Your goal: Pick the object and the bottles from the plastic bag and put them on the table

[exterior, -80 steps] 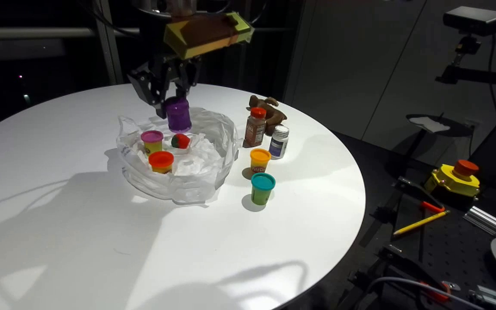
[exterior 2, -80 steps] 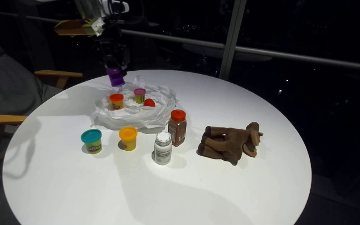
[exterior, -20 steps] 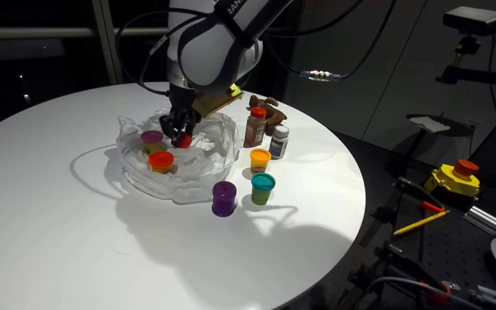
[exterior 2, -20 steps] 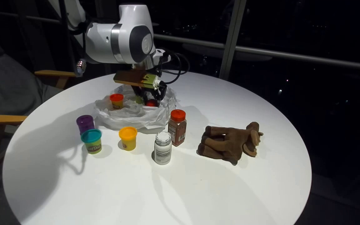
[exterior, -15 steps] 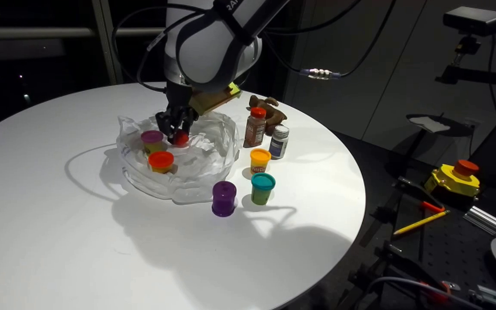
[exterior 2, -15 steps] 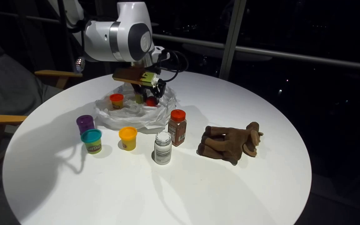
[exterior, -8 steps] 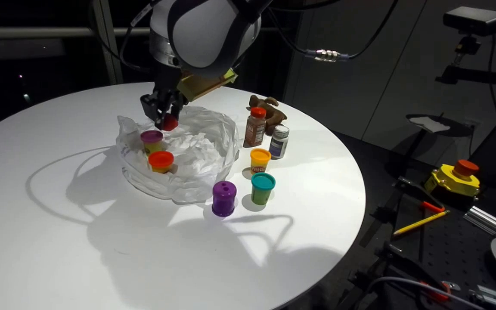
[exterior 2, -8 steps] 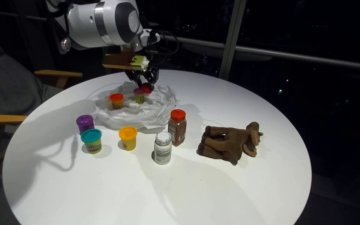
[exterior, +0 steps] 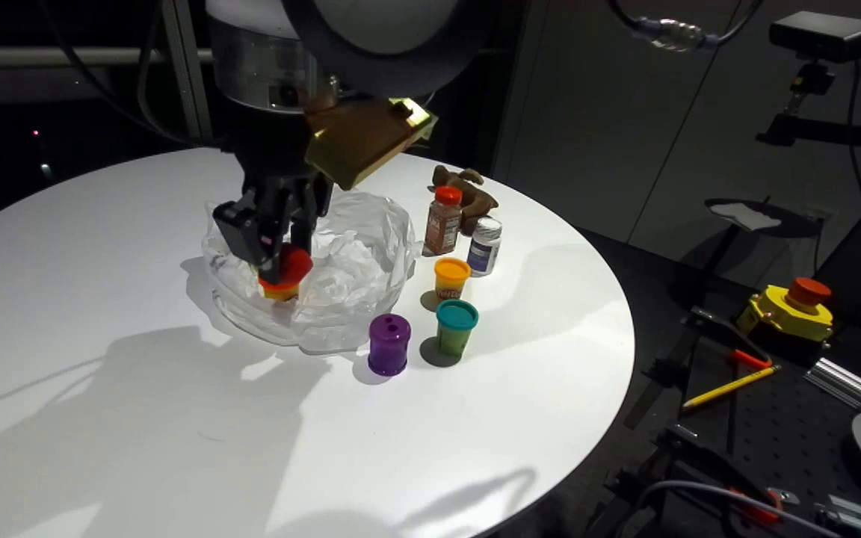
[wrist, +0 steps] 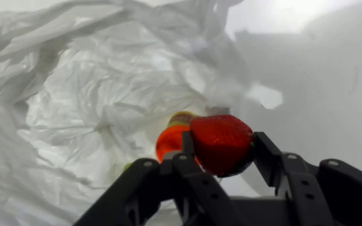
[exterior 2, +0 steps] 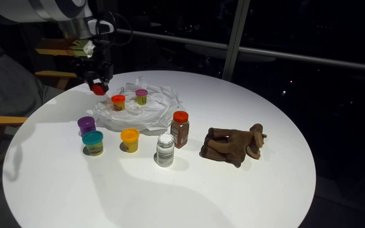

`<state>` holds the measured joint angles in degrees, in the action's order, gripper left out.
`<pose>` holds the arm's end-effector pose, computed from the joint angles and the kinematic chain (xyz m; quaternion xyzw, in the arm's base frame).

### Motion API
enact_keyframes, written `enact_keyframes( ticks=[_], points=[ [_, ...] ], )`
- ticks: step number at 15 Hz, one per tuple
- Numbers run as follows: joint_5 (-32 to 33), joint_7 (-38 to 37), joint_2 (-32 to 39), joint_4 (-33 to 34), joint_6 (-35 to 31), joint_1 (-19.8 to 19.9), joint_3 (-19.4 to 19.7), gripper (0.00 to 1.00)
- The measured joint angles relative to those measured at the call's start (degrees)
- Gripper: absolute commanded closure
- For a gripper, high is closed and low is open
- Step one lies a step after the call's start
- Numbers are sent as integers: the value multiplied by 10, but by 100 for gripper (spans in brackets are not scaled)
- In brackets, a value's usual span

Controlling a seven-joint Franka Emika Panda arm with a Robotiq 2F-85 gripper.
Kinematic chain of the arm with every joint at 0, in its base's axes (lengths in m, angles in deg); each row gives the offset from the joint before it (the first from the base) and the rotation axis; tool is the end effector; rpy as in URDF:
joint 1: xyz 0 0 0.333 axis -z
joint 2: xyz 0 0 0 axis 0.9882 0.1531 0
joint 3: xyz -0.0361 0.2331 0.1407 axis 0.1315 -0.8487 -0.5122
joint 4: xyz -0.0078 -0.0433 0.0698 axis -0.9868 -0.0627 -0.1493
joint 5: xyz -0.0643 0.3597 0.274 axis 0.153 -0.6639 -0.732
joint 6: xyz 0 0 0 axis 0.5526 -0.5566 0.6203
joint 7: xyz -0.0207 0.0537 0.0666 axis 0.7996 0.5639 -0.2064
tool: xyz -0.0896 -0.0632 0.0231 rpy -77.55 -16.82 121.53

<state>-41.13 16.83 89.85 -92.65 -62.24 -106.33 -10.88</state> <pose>0.5955 0.2932 0.1356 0.9835 0.1618 0.0745 0.0330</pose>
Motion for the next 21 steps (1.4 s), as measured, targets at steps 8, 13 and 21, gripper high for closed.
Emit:
enact_keyframes(
  ticks=[8,13,21],
  points=[
    [-19,75,1,-57,19,21,-70,75],
    [-16,137,45,-58,8,51,-73,23],
    [-23,170,18,-37,-2,82,-92,0]
  ],
)
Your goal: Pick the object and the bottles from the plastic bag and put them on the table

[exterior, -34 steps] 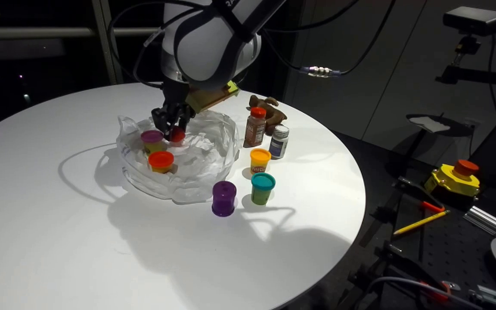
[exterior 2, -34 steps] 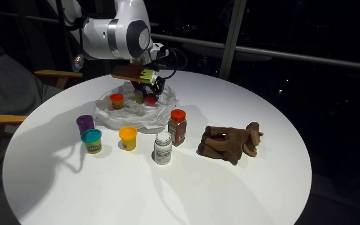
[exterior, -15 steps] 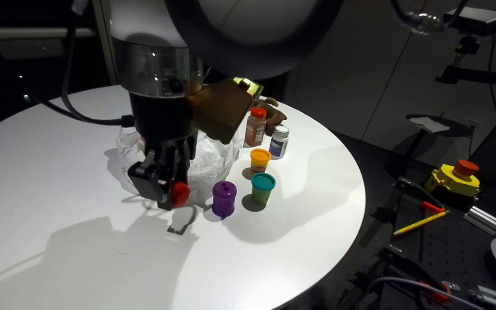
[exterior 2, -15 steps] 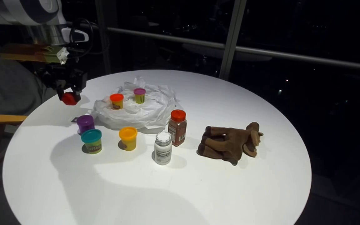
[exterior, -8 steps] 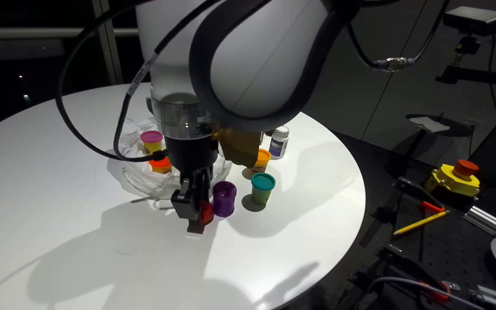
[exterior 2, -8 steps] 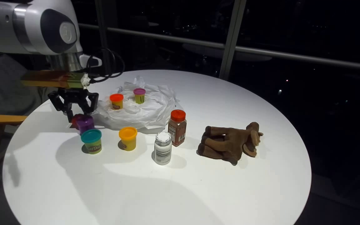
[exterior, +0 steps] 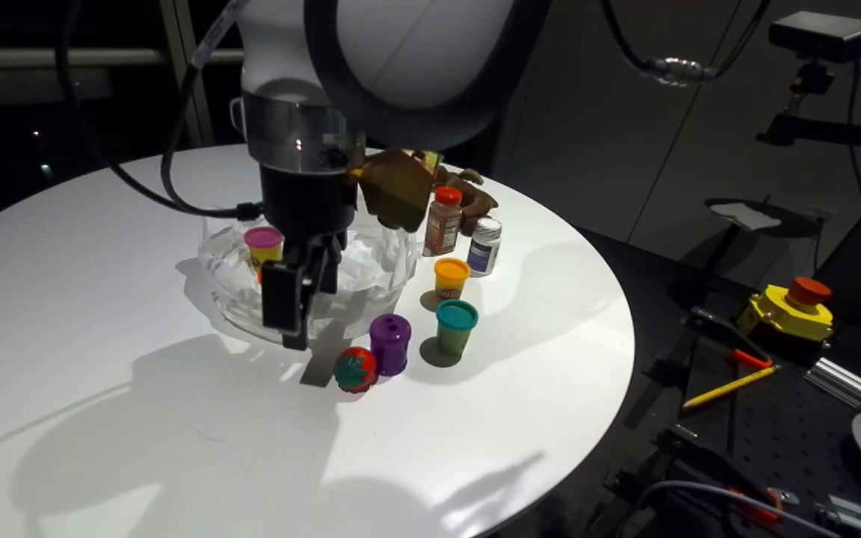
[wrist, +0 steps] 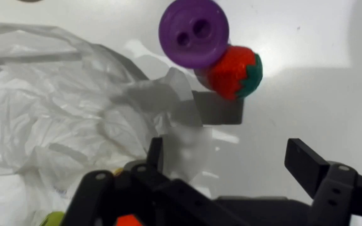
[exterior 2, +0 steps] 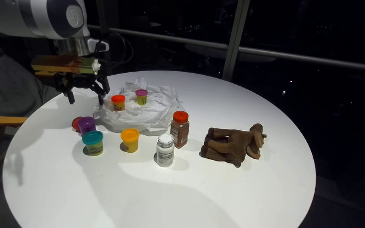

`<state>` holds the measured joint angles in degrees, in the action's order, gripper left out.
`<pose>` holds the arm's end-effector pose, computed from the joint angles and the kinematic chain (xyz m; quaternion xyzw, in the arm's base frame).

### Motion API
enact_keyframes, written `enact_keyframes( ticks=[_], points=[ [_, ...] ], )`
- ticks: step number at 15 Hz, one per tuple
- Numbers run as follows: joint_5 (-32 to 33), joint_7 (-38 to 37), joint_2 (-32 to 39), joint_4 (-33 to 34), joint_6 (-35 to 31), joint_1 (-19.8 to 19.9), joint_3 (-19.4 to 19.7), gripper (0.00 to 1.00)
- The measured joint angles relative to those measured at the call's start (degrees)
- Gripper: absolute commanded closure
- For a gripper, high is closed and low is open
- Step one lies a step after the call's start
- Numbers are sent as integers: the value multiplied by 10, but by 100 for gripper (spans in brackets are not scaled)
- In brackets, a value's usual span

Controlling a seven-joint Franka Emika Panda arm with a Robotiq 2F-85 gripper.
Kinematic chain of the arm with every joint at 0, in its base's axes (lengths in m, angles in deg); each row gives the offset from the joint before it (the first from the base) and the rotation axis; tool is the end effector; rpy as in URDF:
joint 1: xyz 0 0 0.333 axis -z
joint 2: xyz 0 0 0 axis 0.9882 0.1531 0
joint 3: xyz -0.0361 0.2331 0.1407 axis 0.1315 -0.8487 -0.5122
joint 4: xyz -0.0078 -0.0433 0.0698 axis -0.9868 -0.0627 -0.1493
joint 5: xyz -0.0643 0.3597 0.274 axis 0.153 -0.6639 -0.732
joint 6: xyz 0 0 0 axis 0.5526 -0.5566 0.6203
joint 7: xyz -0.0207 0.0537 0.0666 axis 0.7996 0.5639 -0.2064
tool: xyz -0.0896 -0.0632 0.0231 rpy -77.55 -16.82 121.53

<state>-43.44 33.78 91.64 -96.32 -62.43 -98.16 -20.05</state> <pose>0.5606 0.2940 0.0935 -0.9573 -0.2884 -0.0176 0.0041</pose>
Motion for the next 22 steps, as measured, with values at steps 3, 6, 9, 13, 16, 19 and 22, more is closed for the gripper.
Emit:
enact_keyframes(
  ticks=[3,6,9,13,16,19,22],
  points=[
    [-2,-7,-8,27,0,3,9,0],
    [-1,-26,2,57,0,3,28,0],
    [-1,-44,29,90,0,3,49,0],
    [-3,-57,76,134,2,4,59,0],
    [-7,-65,102,160,2,4,59,7],
    [-8,-75,118,178,2,4,61,42],
    [-8,-90,128,189,2,2,68,65]
  ],
)
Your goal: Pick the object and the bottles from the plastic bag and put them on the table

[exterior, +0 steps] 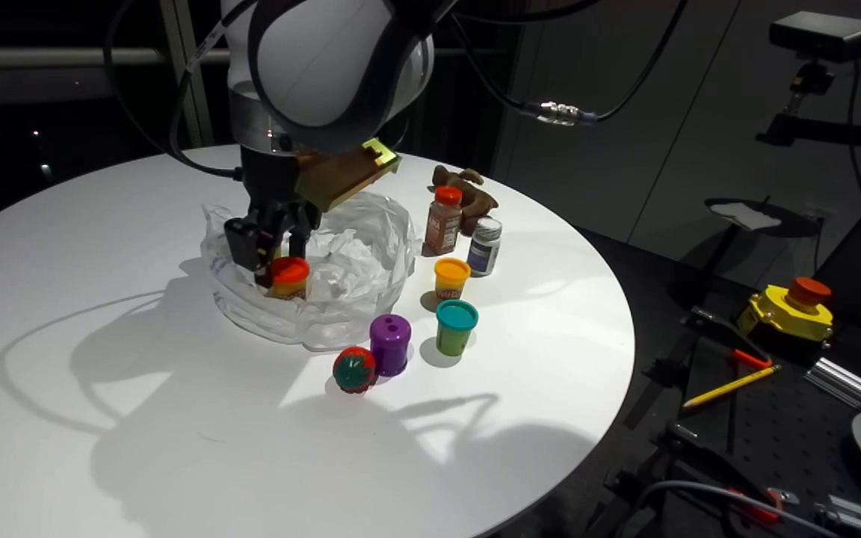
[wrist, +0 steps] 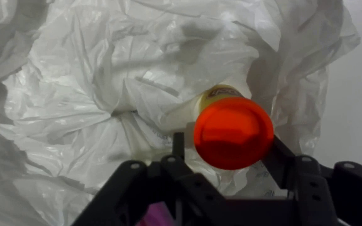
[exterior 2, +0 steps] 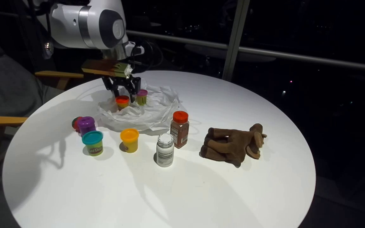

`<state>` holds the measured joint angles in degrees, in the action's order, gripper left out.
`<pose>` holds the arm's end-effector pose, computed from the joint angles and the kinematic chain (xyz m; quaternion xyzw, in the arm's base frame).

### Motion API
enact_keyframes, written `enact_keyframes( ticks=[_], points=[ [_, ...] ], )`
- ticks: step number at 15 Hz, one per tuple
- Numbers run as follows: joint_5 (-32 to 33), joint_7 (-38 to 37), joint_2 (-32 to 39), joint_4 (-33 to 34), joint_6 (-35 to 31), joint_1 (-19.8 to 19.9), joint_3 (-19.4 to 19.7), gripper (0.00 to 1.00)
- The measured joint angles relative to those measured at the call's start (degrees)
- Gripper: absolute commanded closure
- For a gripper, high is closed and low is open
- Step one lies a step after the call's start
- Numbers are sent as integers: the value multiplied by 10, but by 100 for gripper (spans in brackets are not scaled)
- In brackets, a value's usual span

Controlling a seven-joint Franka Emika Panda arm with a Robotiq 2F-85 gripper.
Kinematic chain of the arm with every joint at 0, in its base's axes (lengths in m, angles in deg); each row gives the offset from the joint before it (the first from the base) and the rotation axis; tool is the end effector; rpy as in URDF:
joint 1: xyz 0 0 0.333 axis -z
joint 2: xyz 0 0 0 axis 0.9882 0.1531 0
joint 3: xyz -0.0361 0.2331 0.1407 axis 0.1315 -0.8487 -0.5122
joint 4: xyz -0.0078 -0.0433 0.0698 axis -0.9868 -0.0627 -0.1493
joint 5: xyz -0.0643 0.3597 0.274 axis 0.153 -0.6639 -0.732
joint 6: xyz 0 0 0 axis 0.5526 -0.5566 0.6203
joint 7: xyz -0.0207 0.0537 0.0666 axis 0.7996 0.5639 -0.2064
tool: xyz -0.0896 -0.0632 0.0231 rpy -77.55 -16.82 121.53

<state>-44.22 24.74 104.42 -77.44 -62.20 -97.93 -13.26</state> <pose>0.6677 0.2427 0.0821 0.9865 0.1483 0.0684 0.0098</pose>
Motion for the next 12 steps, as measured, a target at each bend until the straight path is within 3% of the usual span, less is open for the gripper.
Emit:
enact_keyframes(
  ticks=[1,2,12],
  points=[
    [0,-6,0,1,0,-2,3,73],
    [0,-12,0,2,0,-4,6,73],
    [27,-68,-38,8,7,-47,45,73]
  ],
)
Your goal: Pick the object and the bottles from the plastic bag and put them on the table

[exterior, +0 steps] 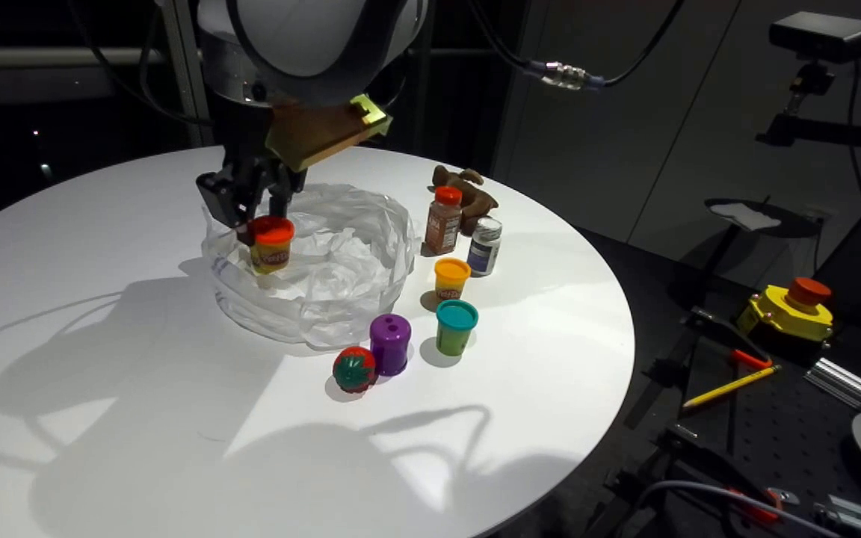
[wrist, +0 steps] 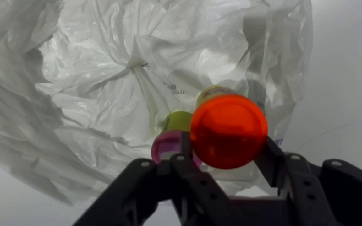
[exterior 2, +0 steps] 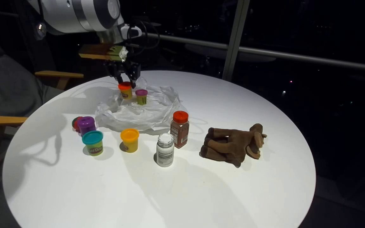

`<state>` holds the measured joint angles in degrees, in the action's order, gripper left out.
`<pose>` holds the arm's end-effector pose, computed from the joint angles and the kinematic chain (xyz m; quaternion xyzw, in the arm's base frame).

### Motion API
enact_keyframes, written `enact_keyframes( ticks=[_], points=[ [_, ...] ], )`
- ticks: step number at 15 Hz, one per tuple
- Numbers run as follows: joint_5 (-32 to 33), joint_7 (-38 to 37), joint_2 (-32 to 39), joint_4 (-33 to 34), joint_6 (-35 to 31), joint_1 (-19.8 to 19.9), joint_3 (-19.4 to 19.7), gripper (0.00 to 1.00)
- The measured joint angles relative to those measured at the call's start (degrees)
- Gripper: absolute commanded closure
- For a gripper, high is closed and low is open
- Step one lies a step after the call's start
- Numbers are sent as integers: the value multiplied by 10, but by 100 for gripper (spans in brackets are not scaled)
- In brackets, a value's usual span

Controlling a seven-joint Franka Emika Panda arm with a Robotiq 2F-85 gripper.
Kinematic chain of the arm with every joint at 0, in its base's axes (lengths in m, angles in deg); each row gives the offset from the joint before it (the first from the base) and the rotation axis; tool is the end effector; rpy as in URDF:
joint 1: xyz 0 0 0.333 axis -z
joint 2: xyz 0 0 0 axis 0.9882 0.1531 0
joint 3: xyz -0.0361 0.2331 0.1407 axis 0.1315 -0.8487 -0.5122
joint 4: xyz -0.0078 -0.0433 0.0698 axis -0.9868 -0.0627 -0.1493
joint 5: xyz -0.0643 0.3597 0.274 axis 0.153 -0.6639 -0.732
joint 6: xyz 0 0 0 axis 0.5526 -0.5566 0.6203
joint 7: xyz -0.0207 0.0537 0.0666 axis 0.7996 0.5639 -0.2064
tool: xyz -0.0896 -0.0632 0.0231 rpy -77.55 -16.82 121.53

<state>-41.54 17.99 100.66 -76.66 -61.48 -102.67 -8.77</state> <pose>0.6828 0.2548 0.1336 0.9856 0.1206 0.1121 0.0378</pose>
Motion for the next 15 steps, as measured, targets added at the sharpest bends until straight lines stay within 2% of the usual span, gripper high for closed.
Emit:
enact_keyframes(
  ticks=[3,8,11,15],
  points=[
    [12,-9,-30,-7,39,-20,1,73],
    [11,-8,-55,-48,108,-29,-43,73],
    [11,-5,-47,-83,100,-29,-63,73],
    [11,0,-32,-113,33,-29,-72,73]
  ],
)
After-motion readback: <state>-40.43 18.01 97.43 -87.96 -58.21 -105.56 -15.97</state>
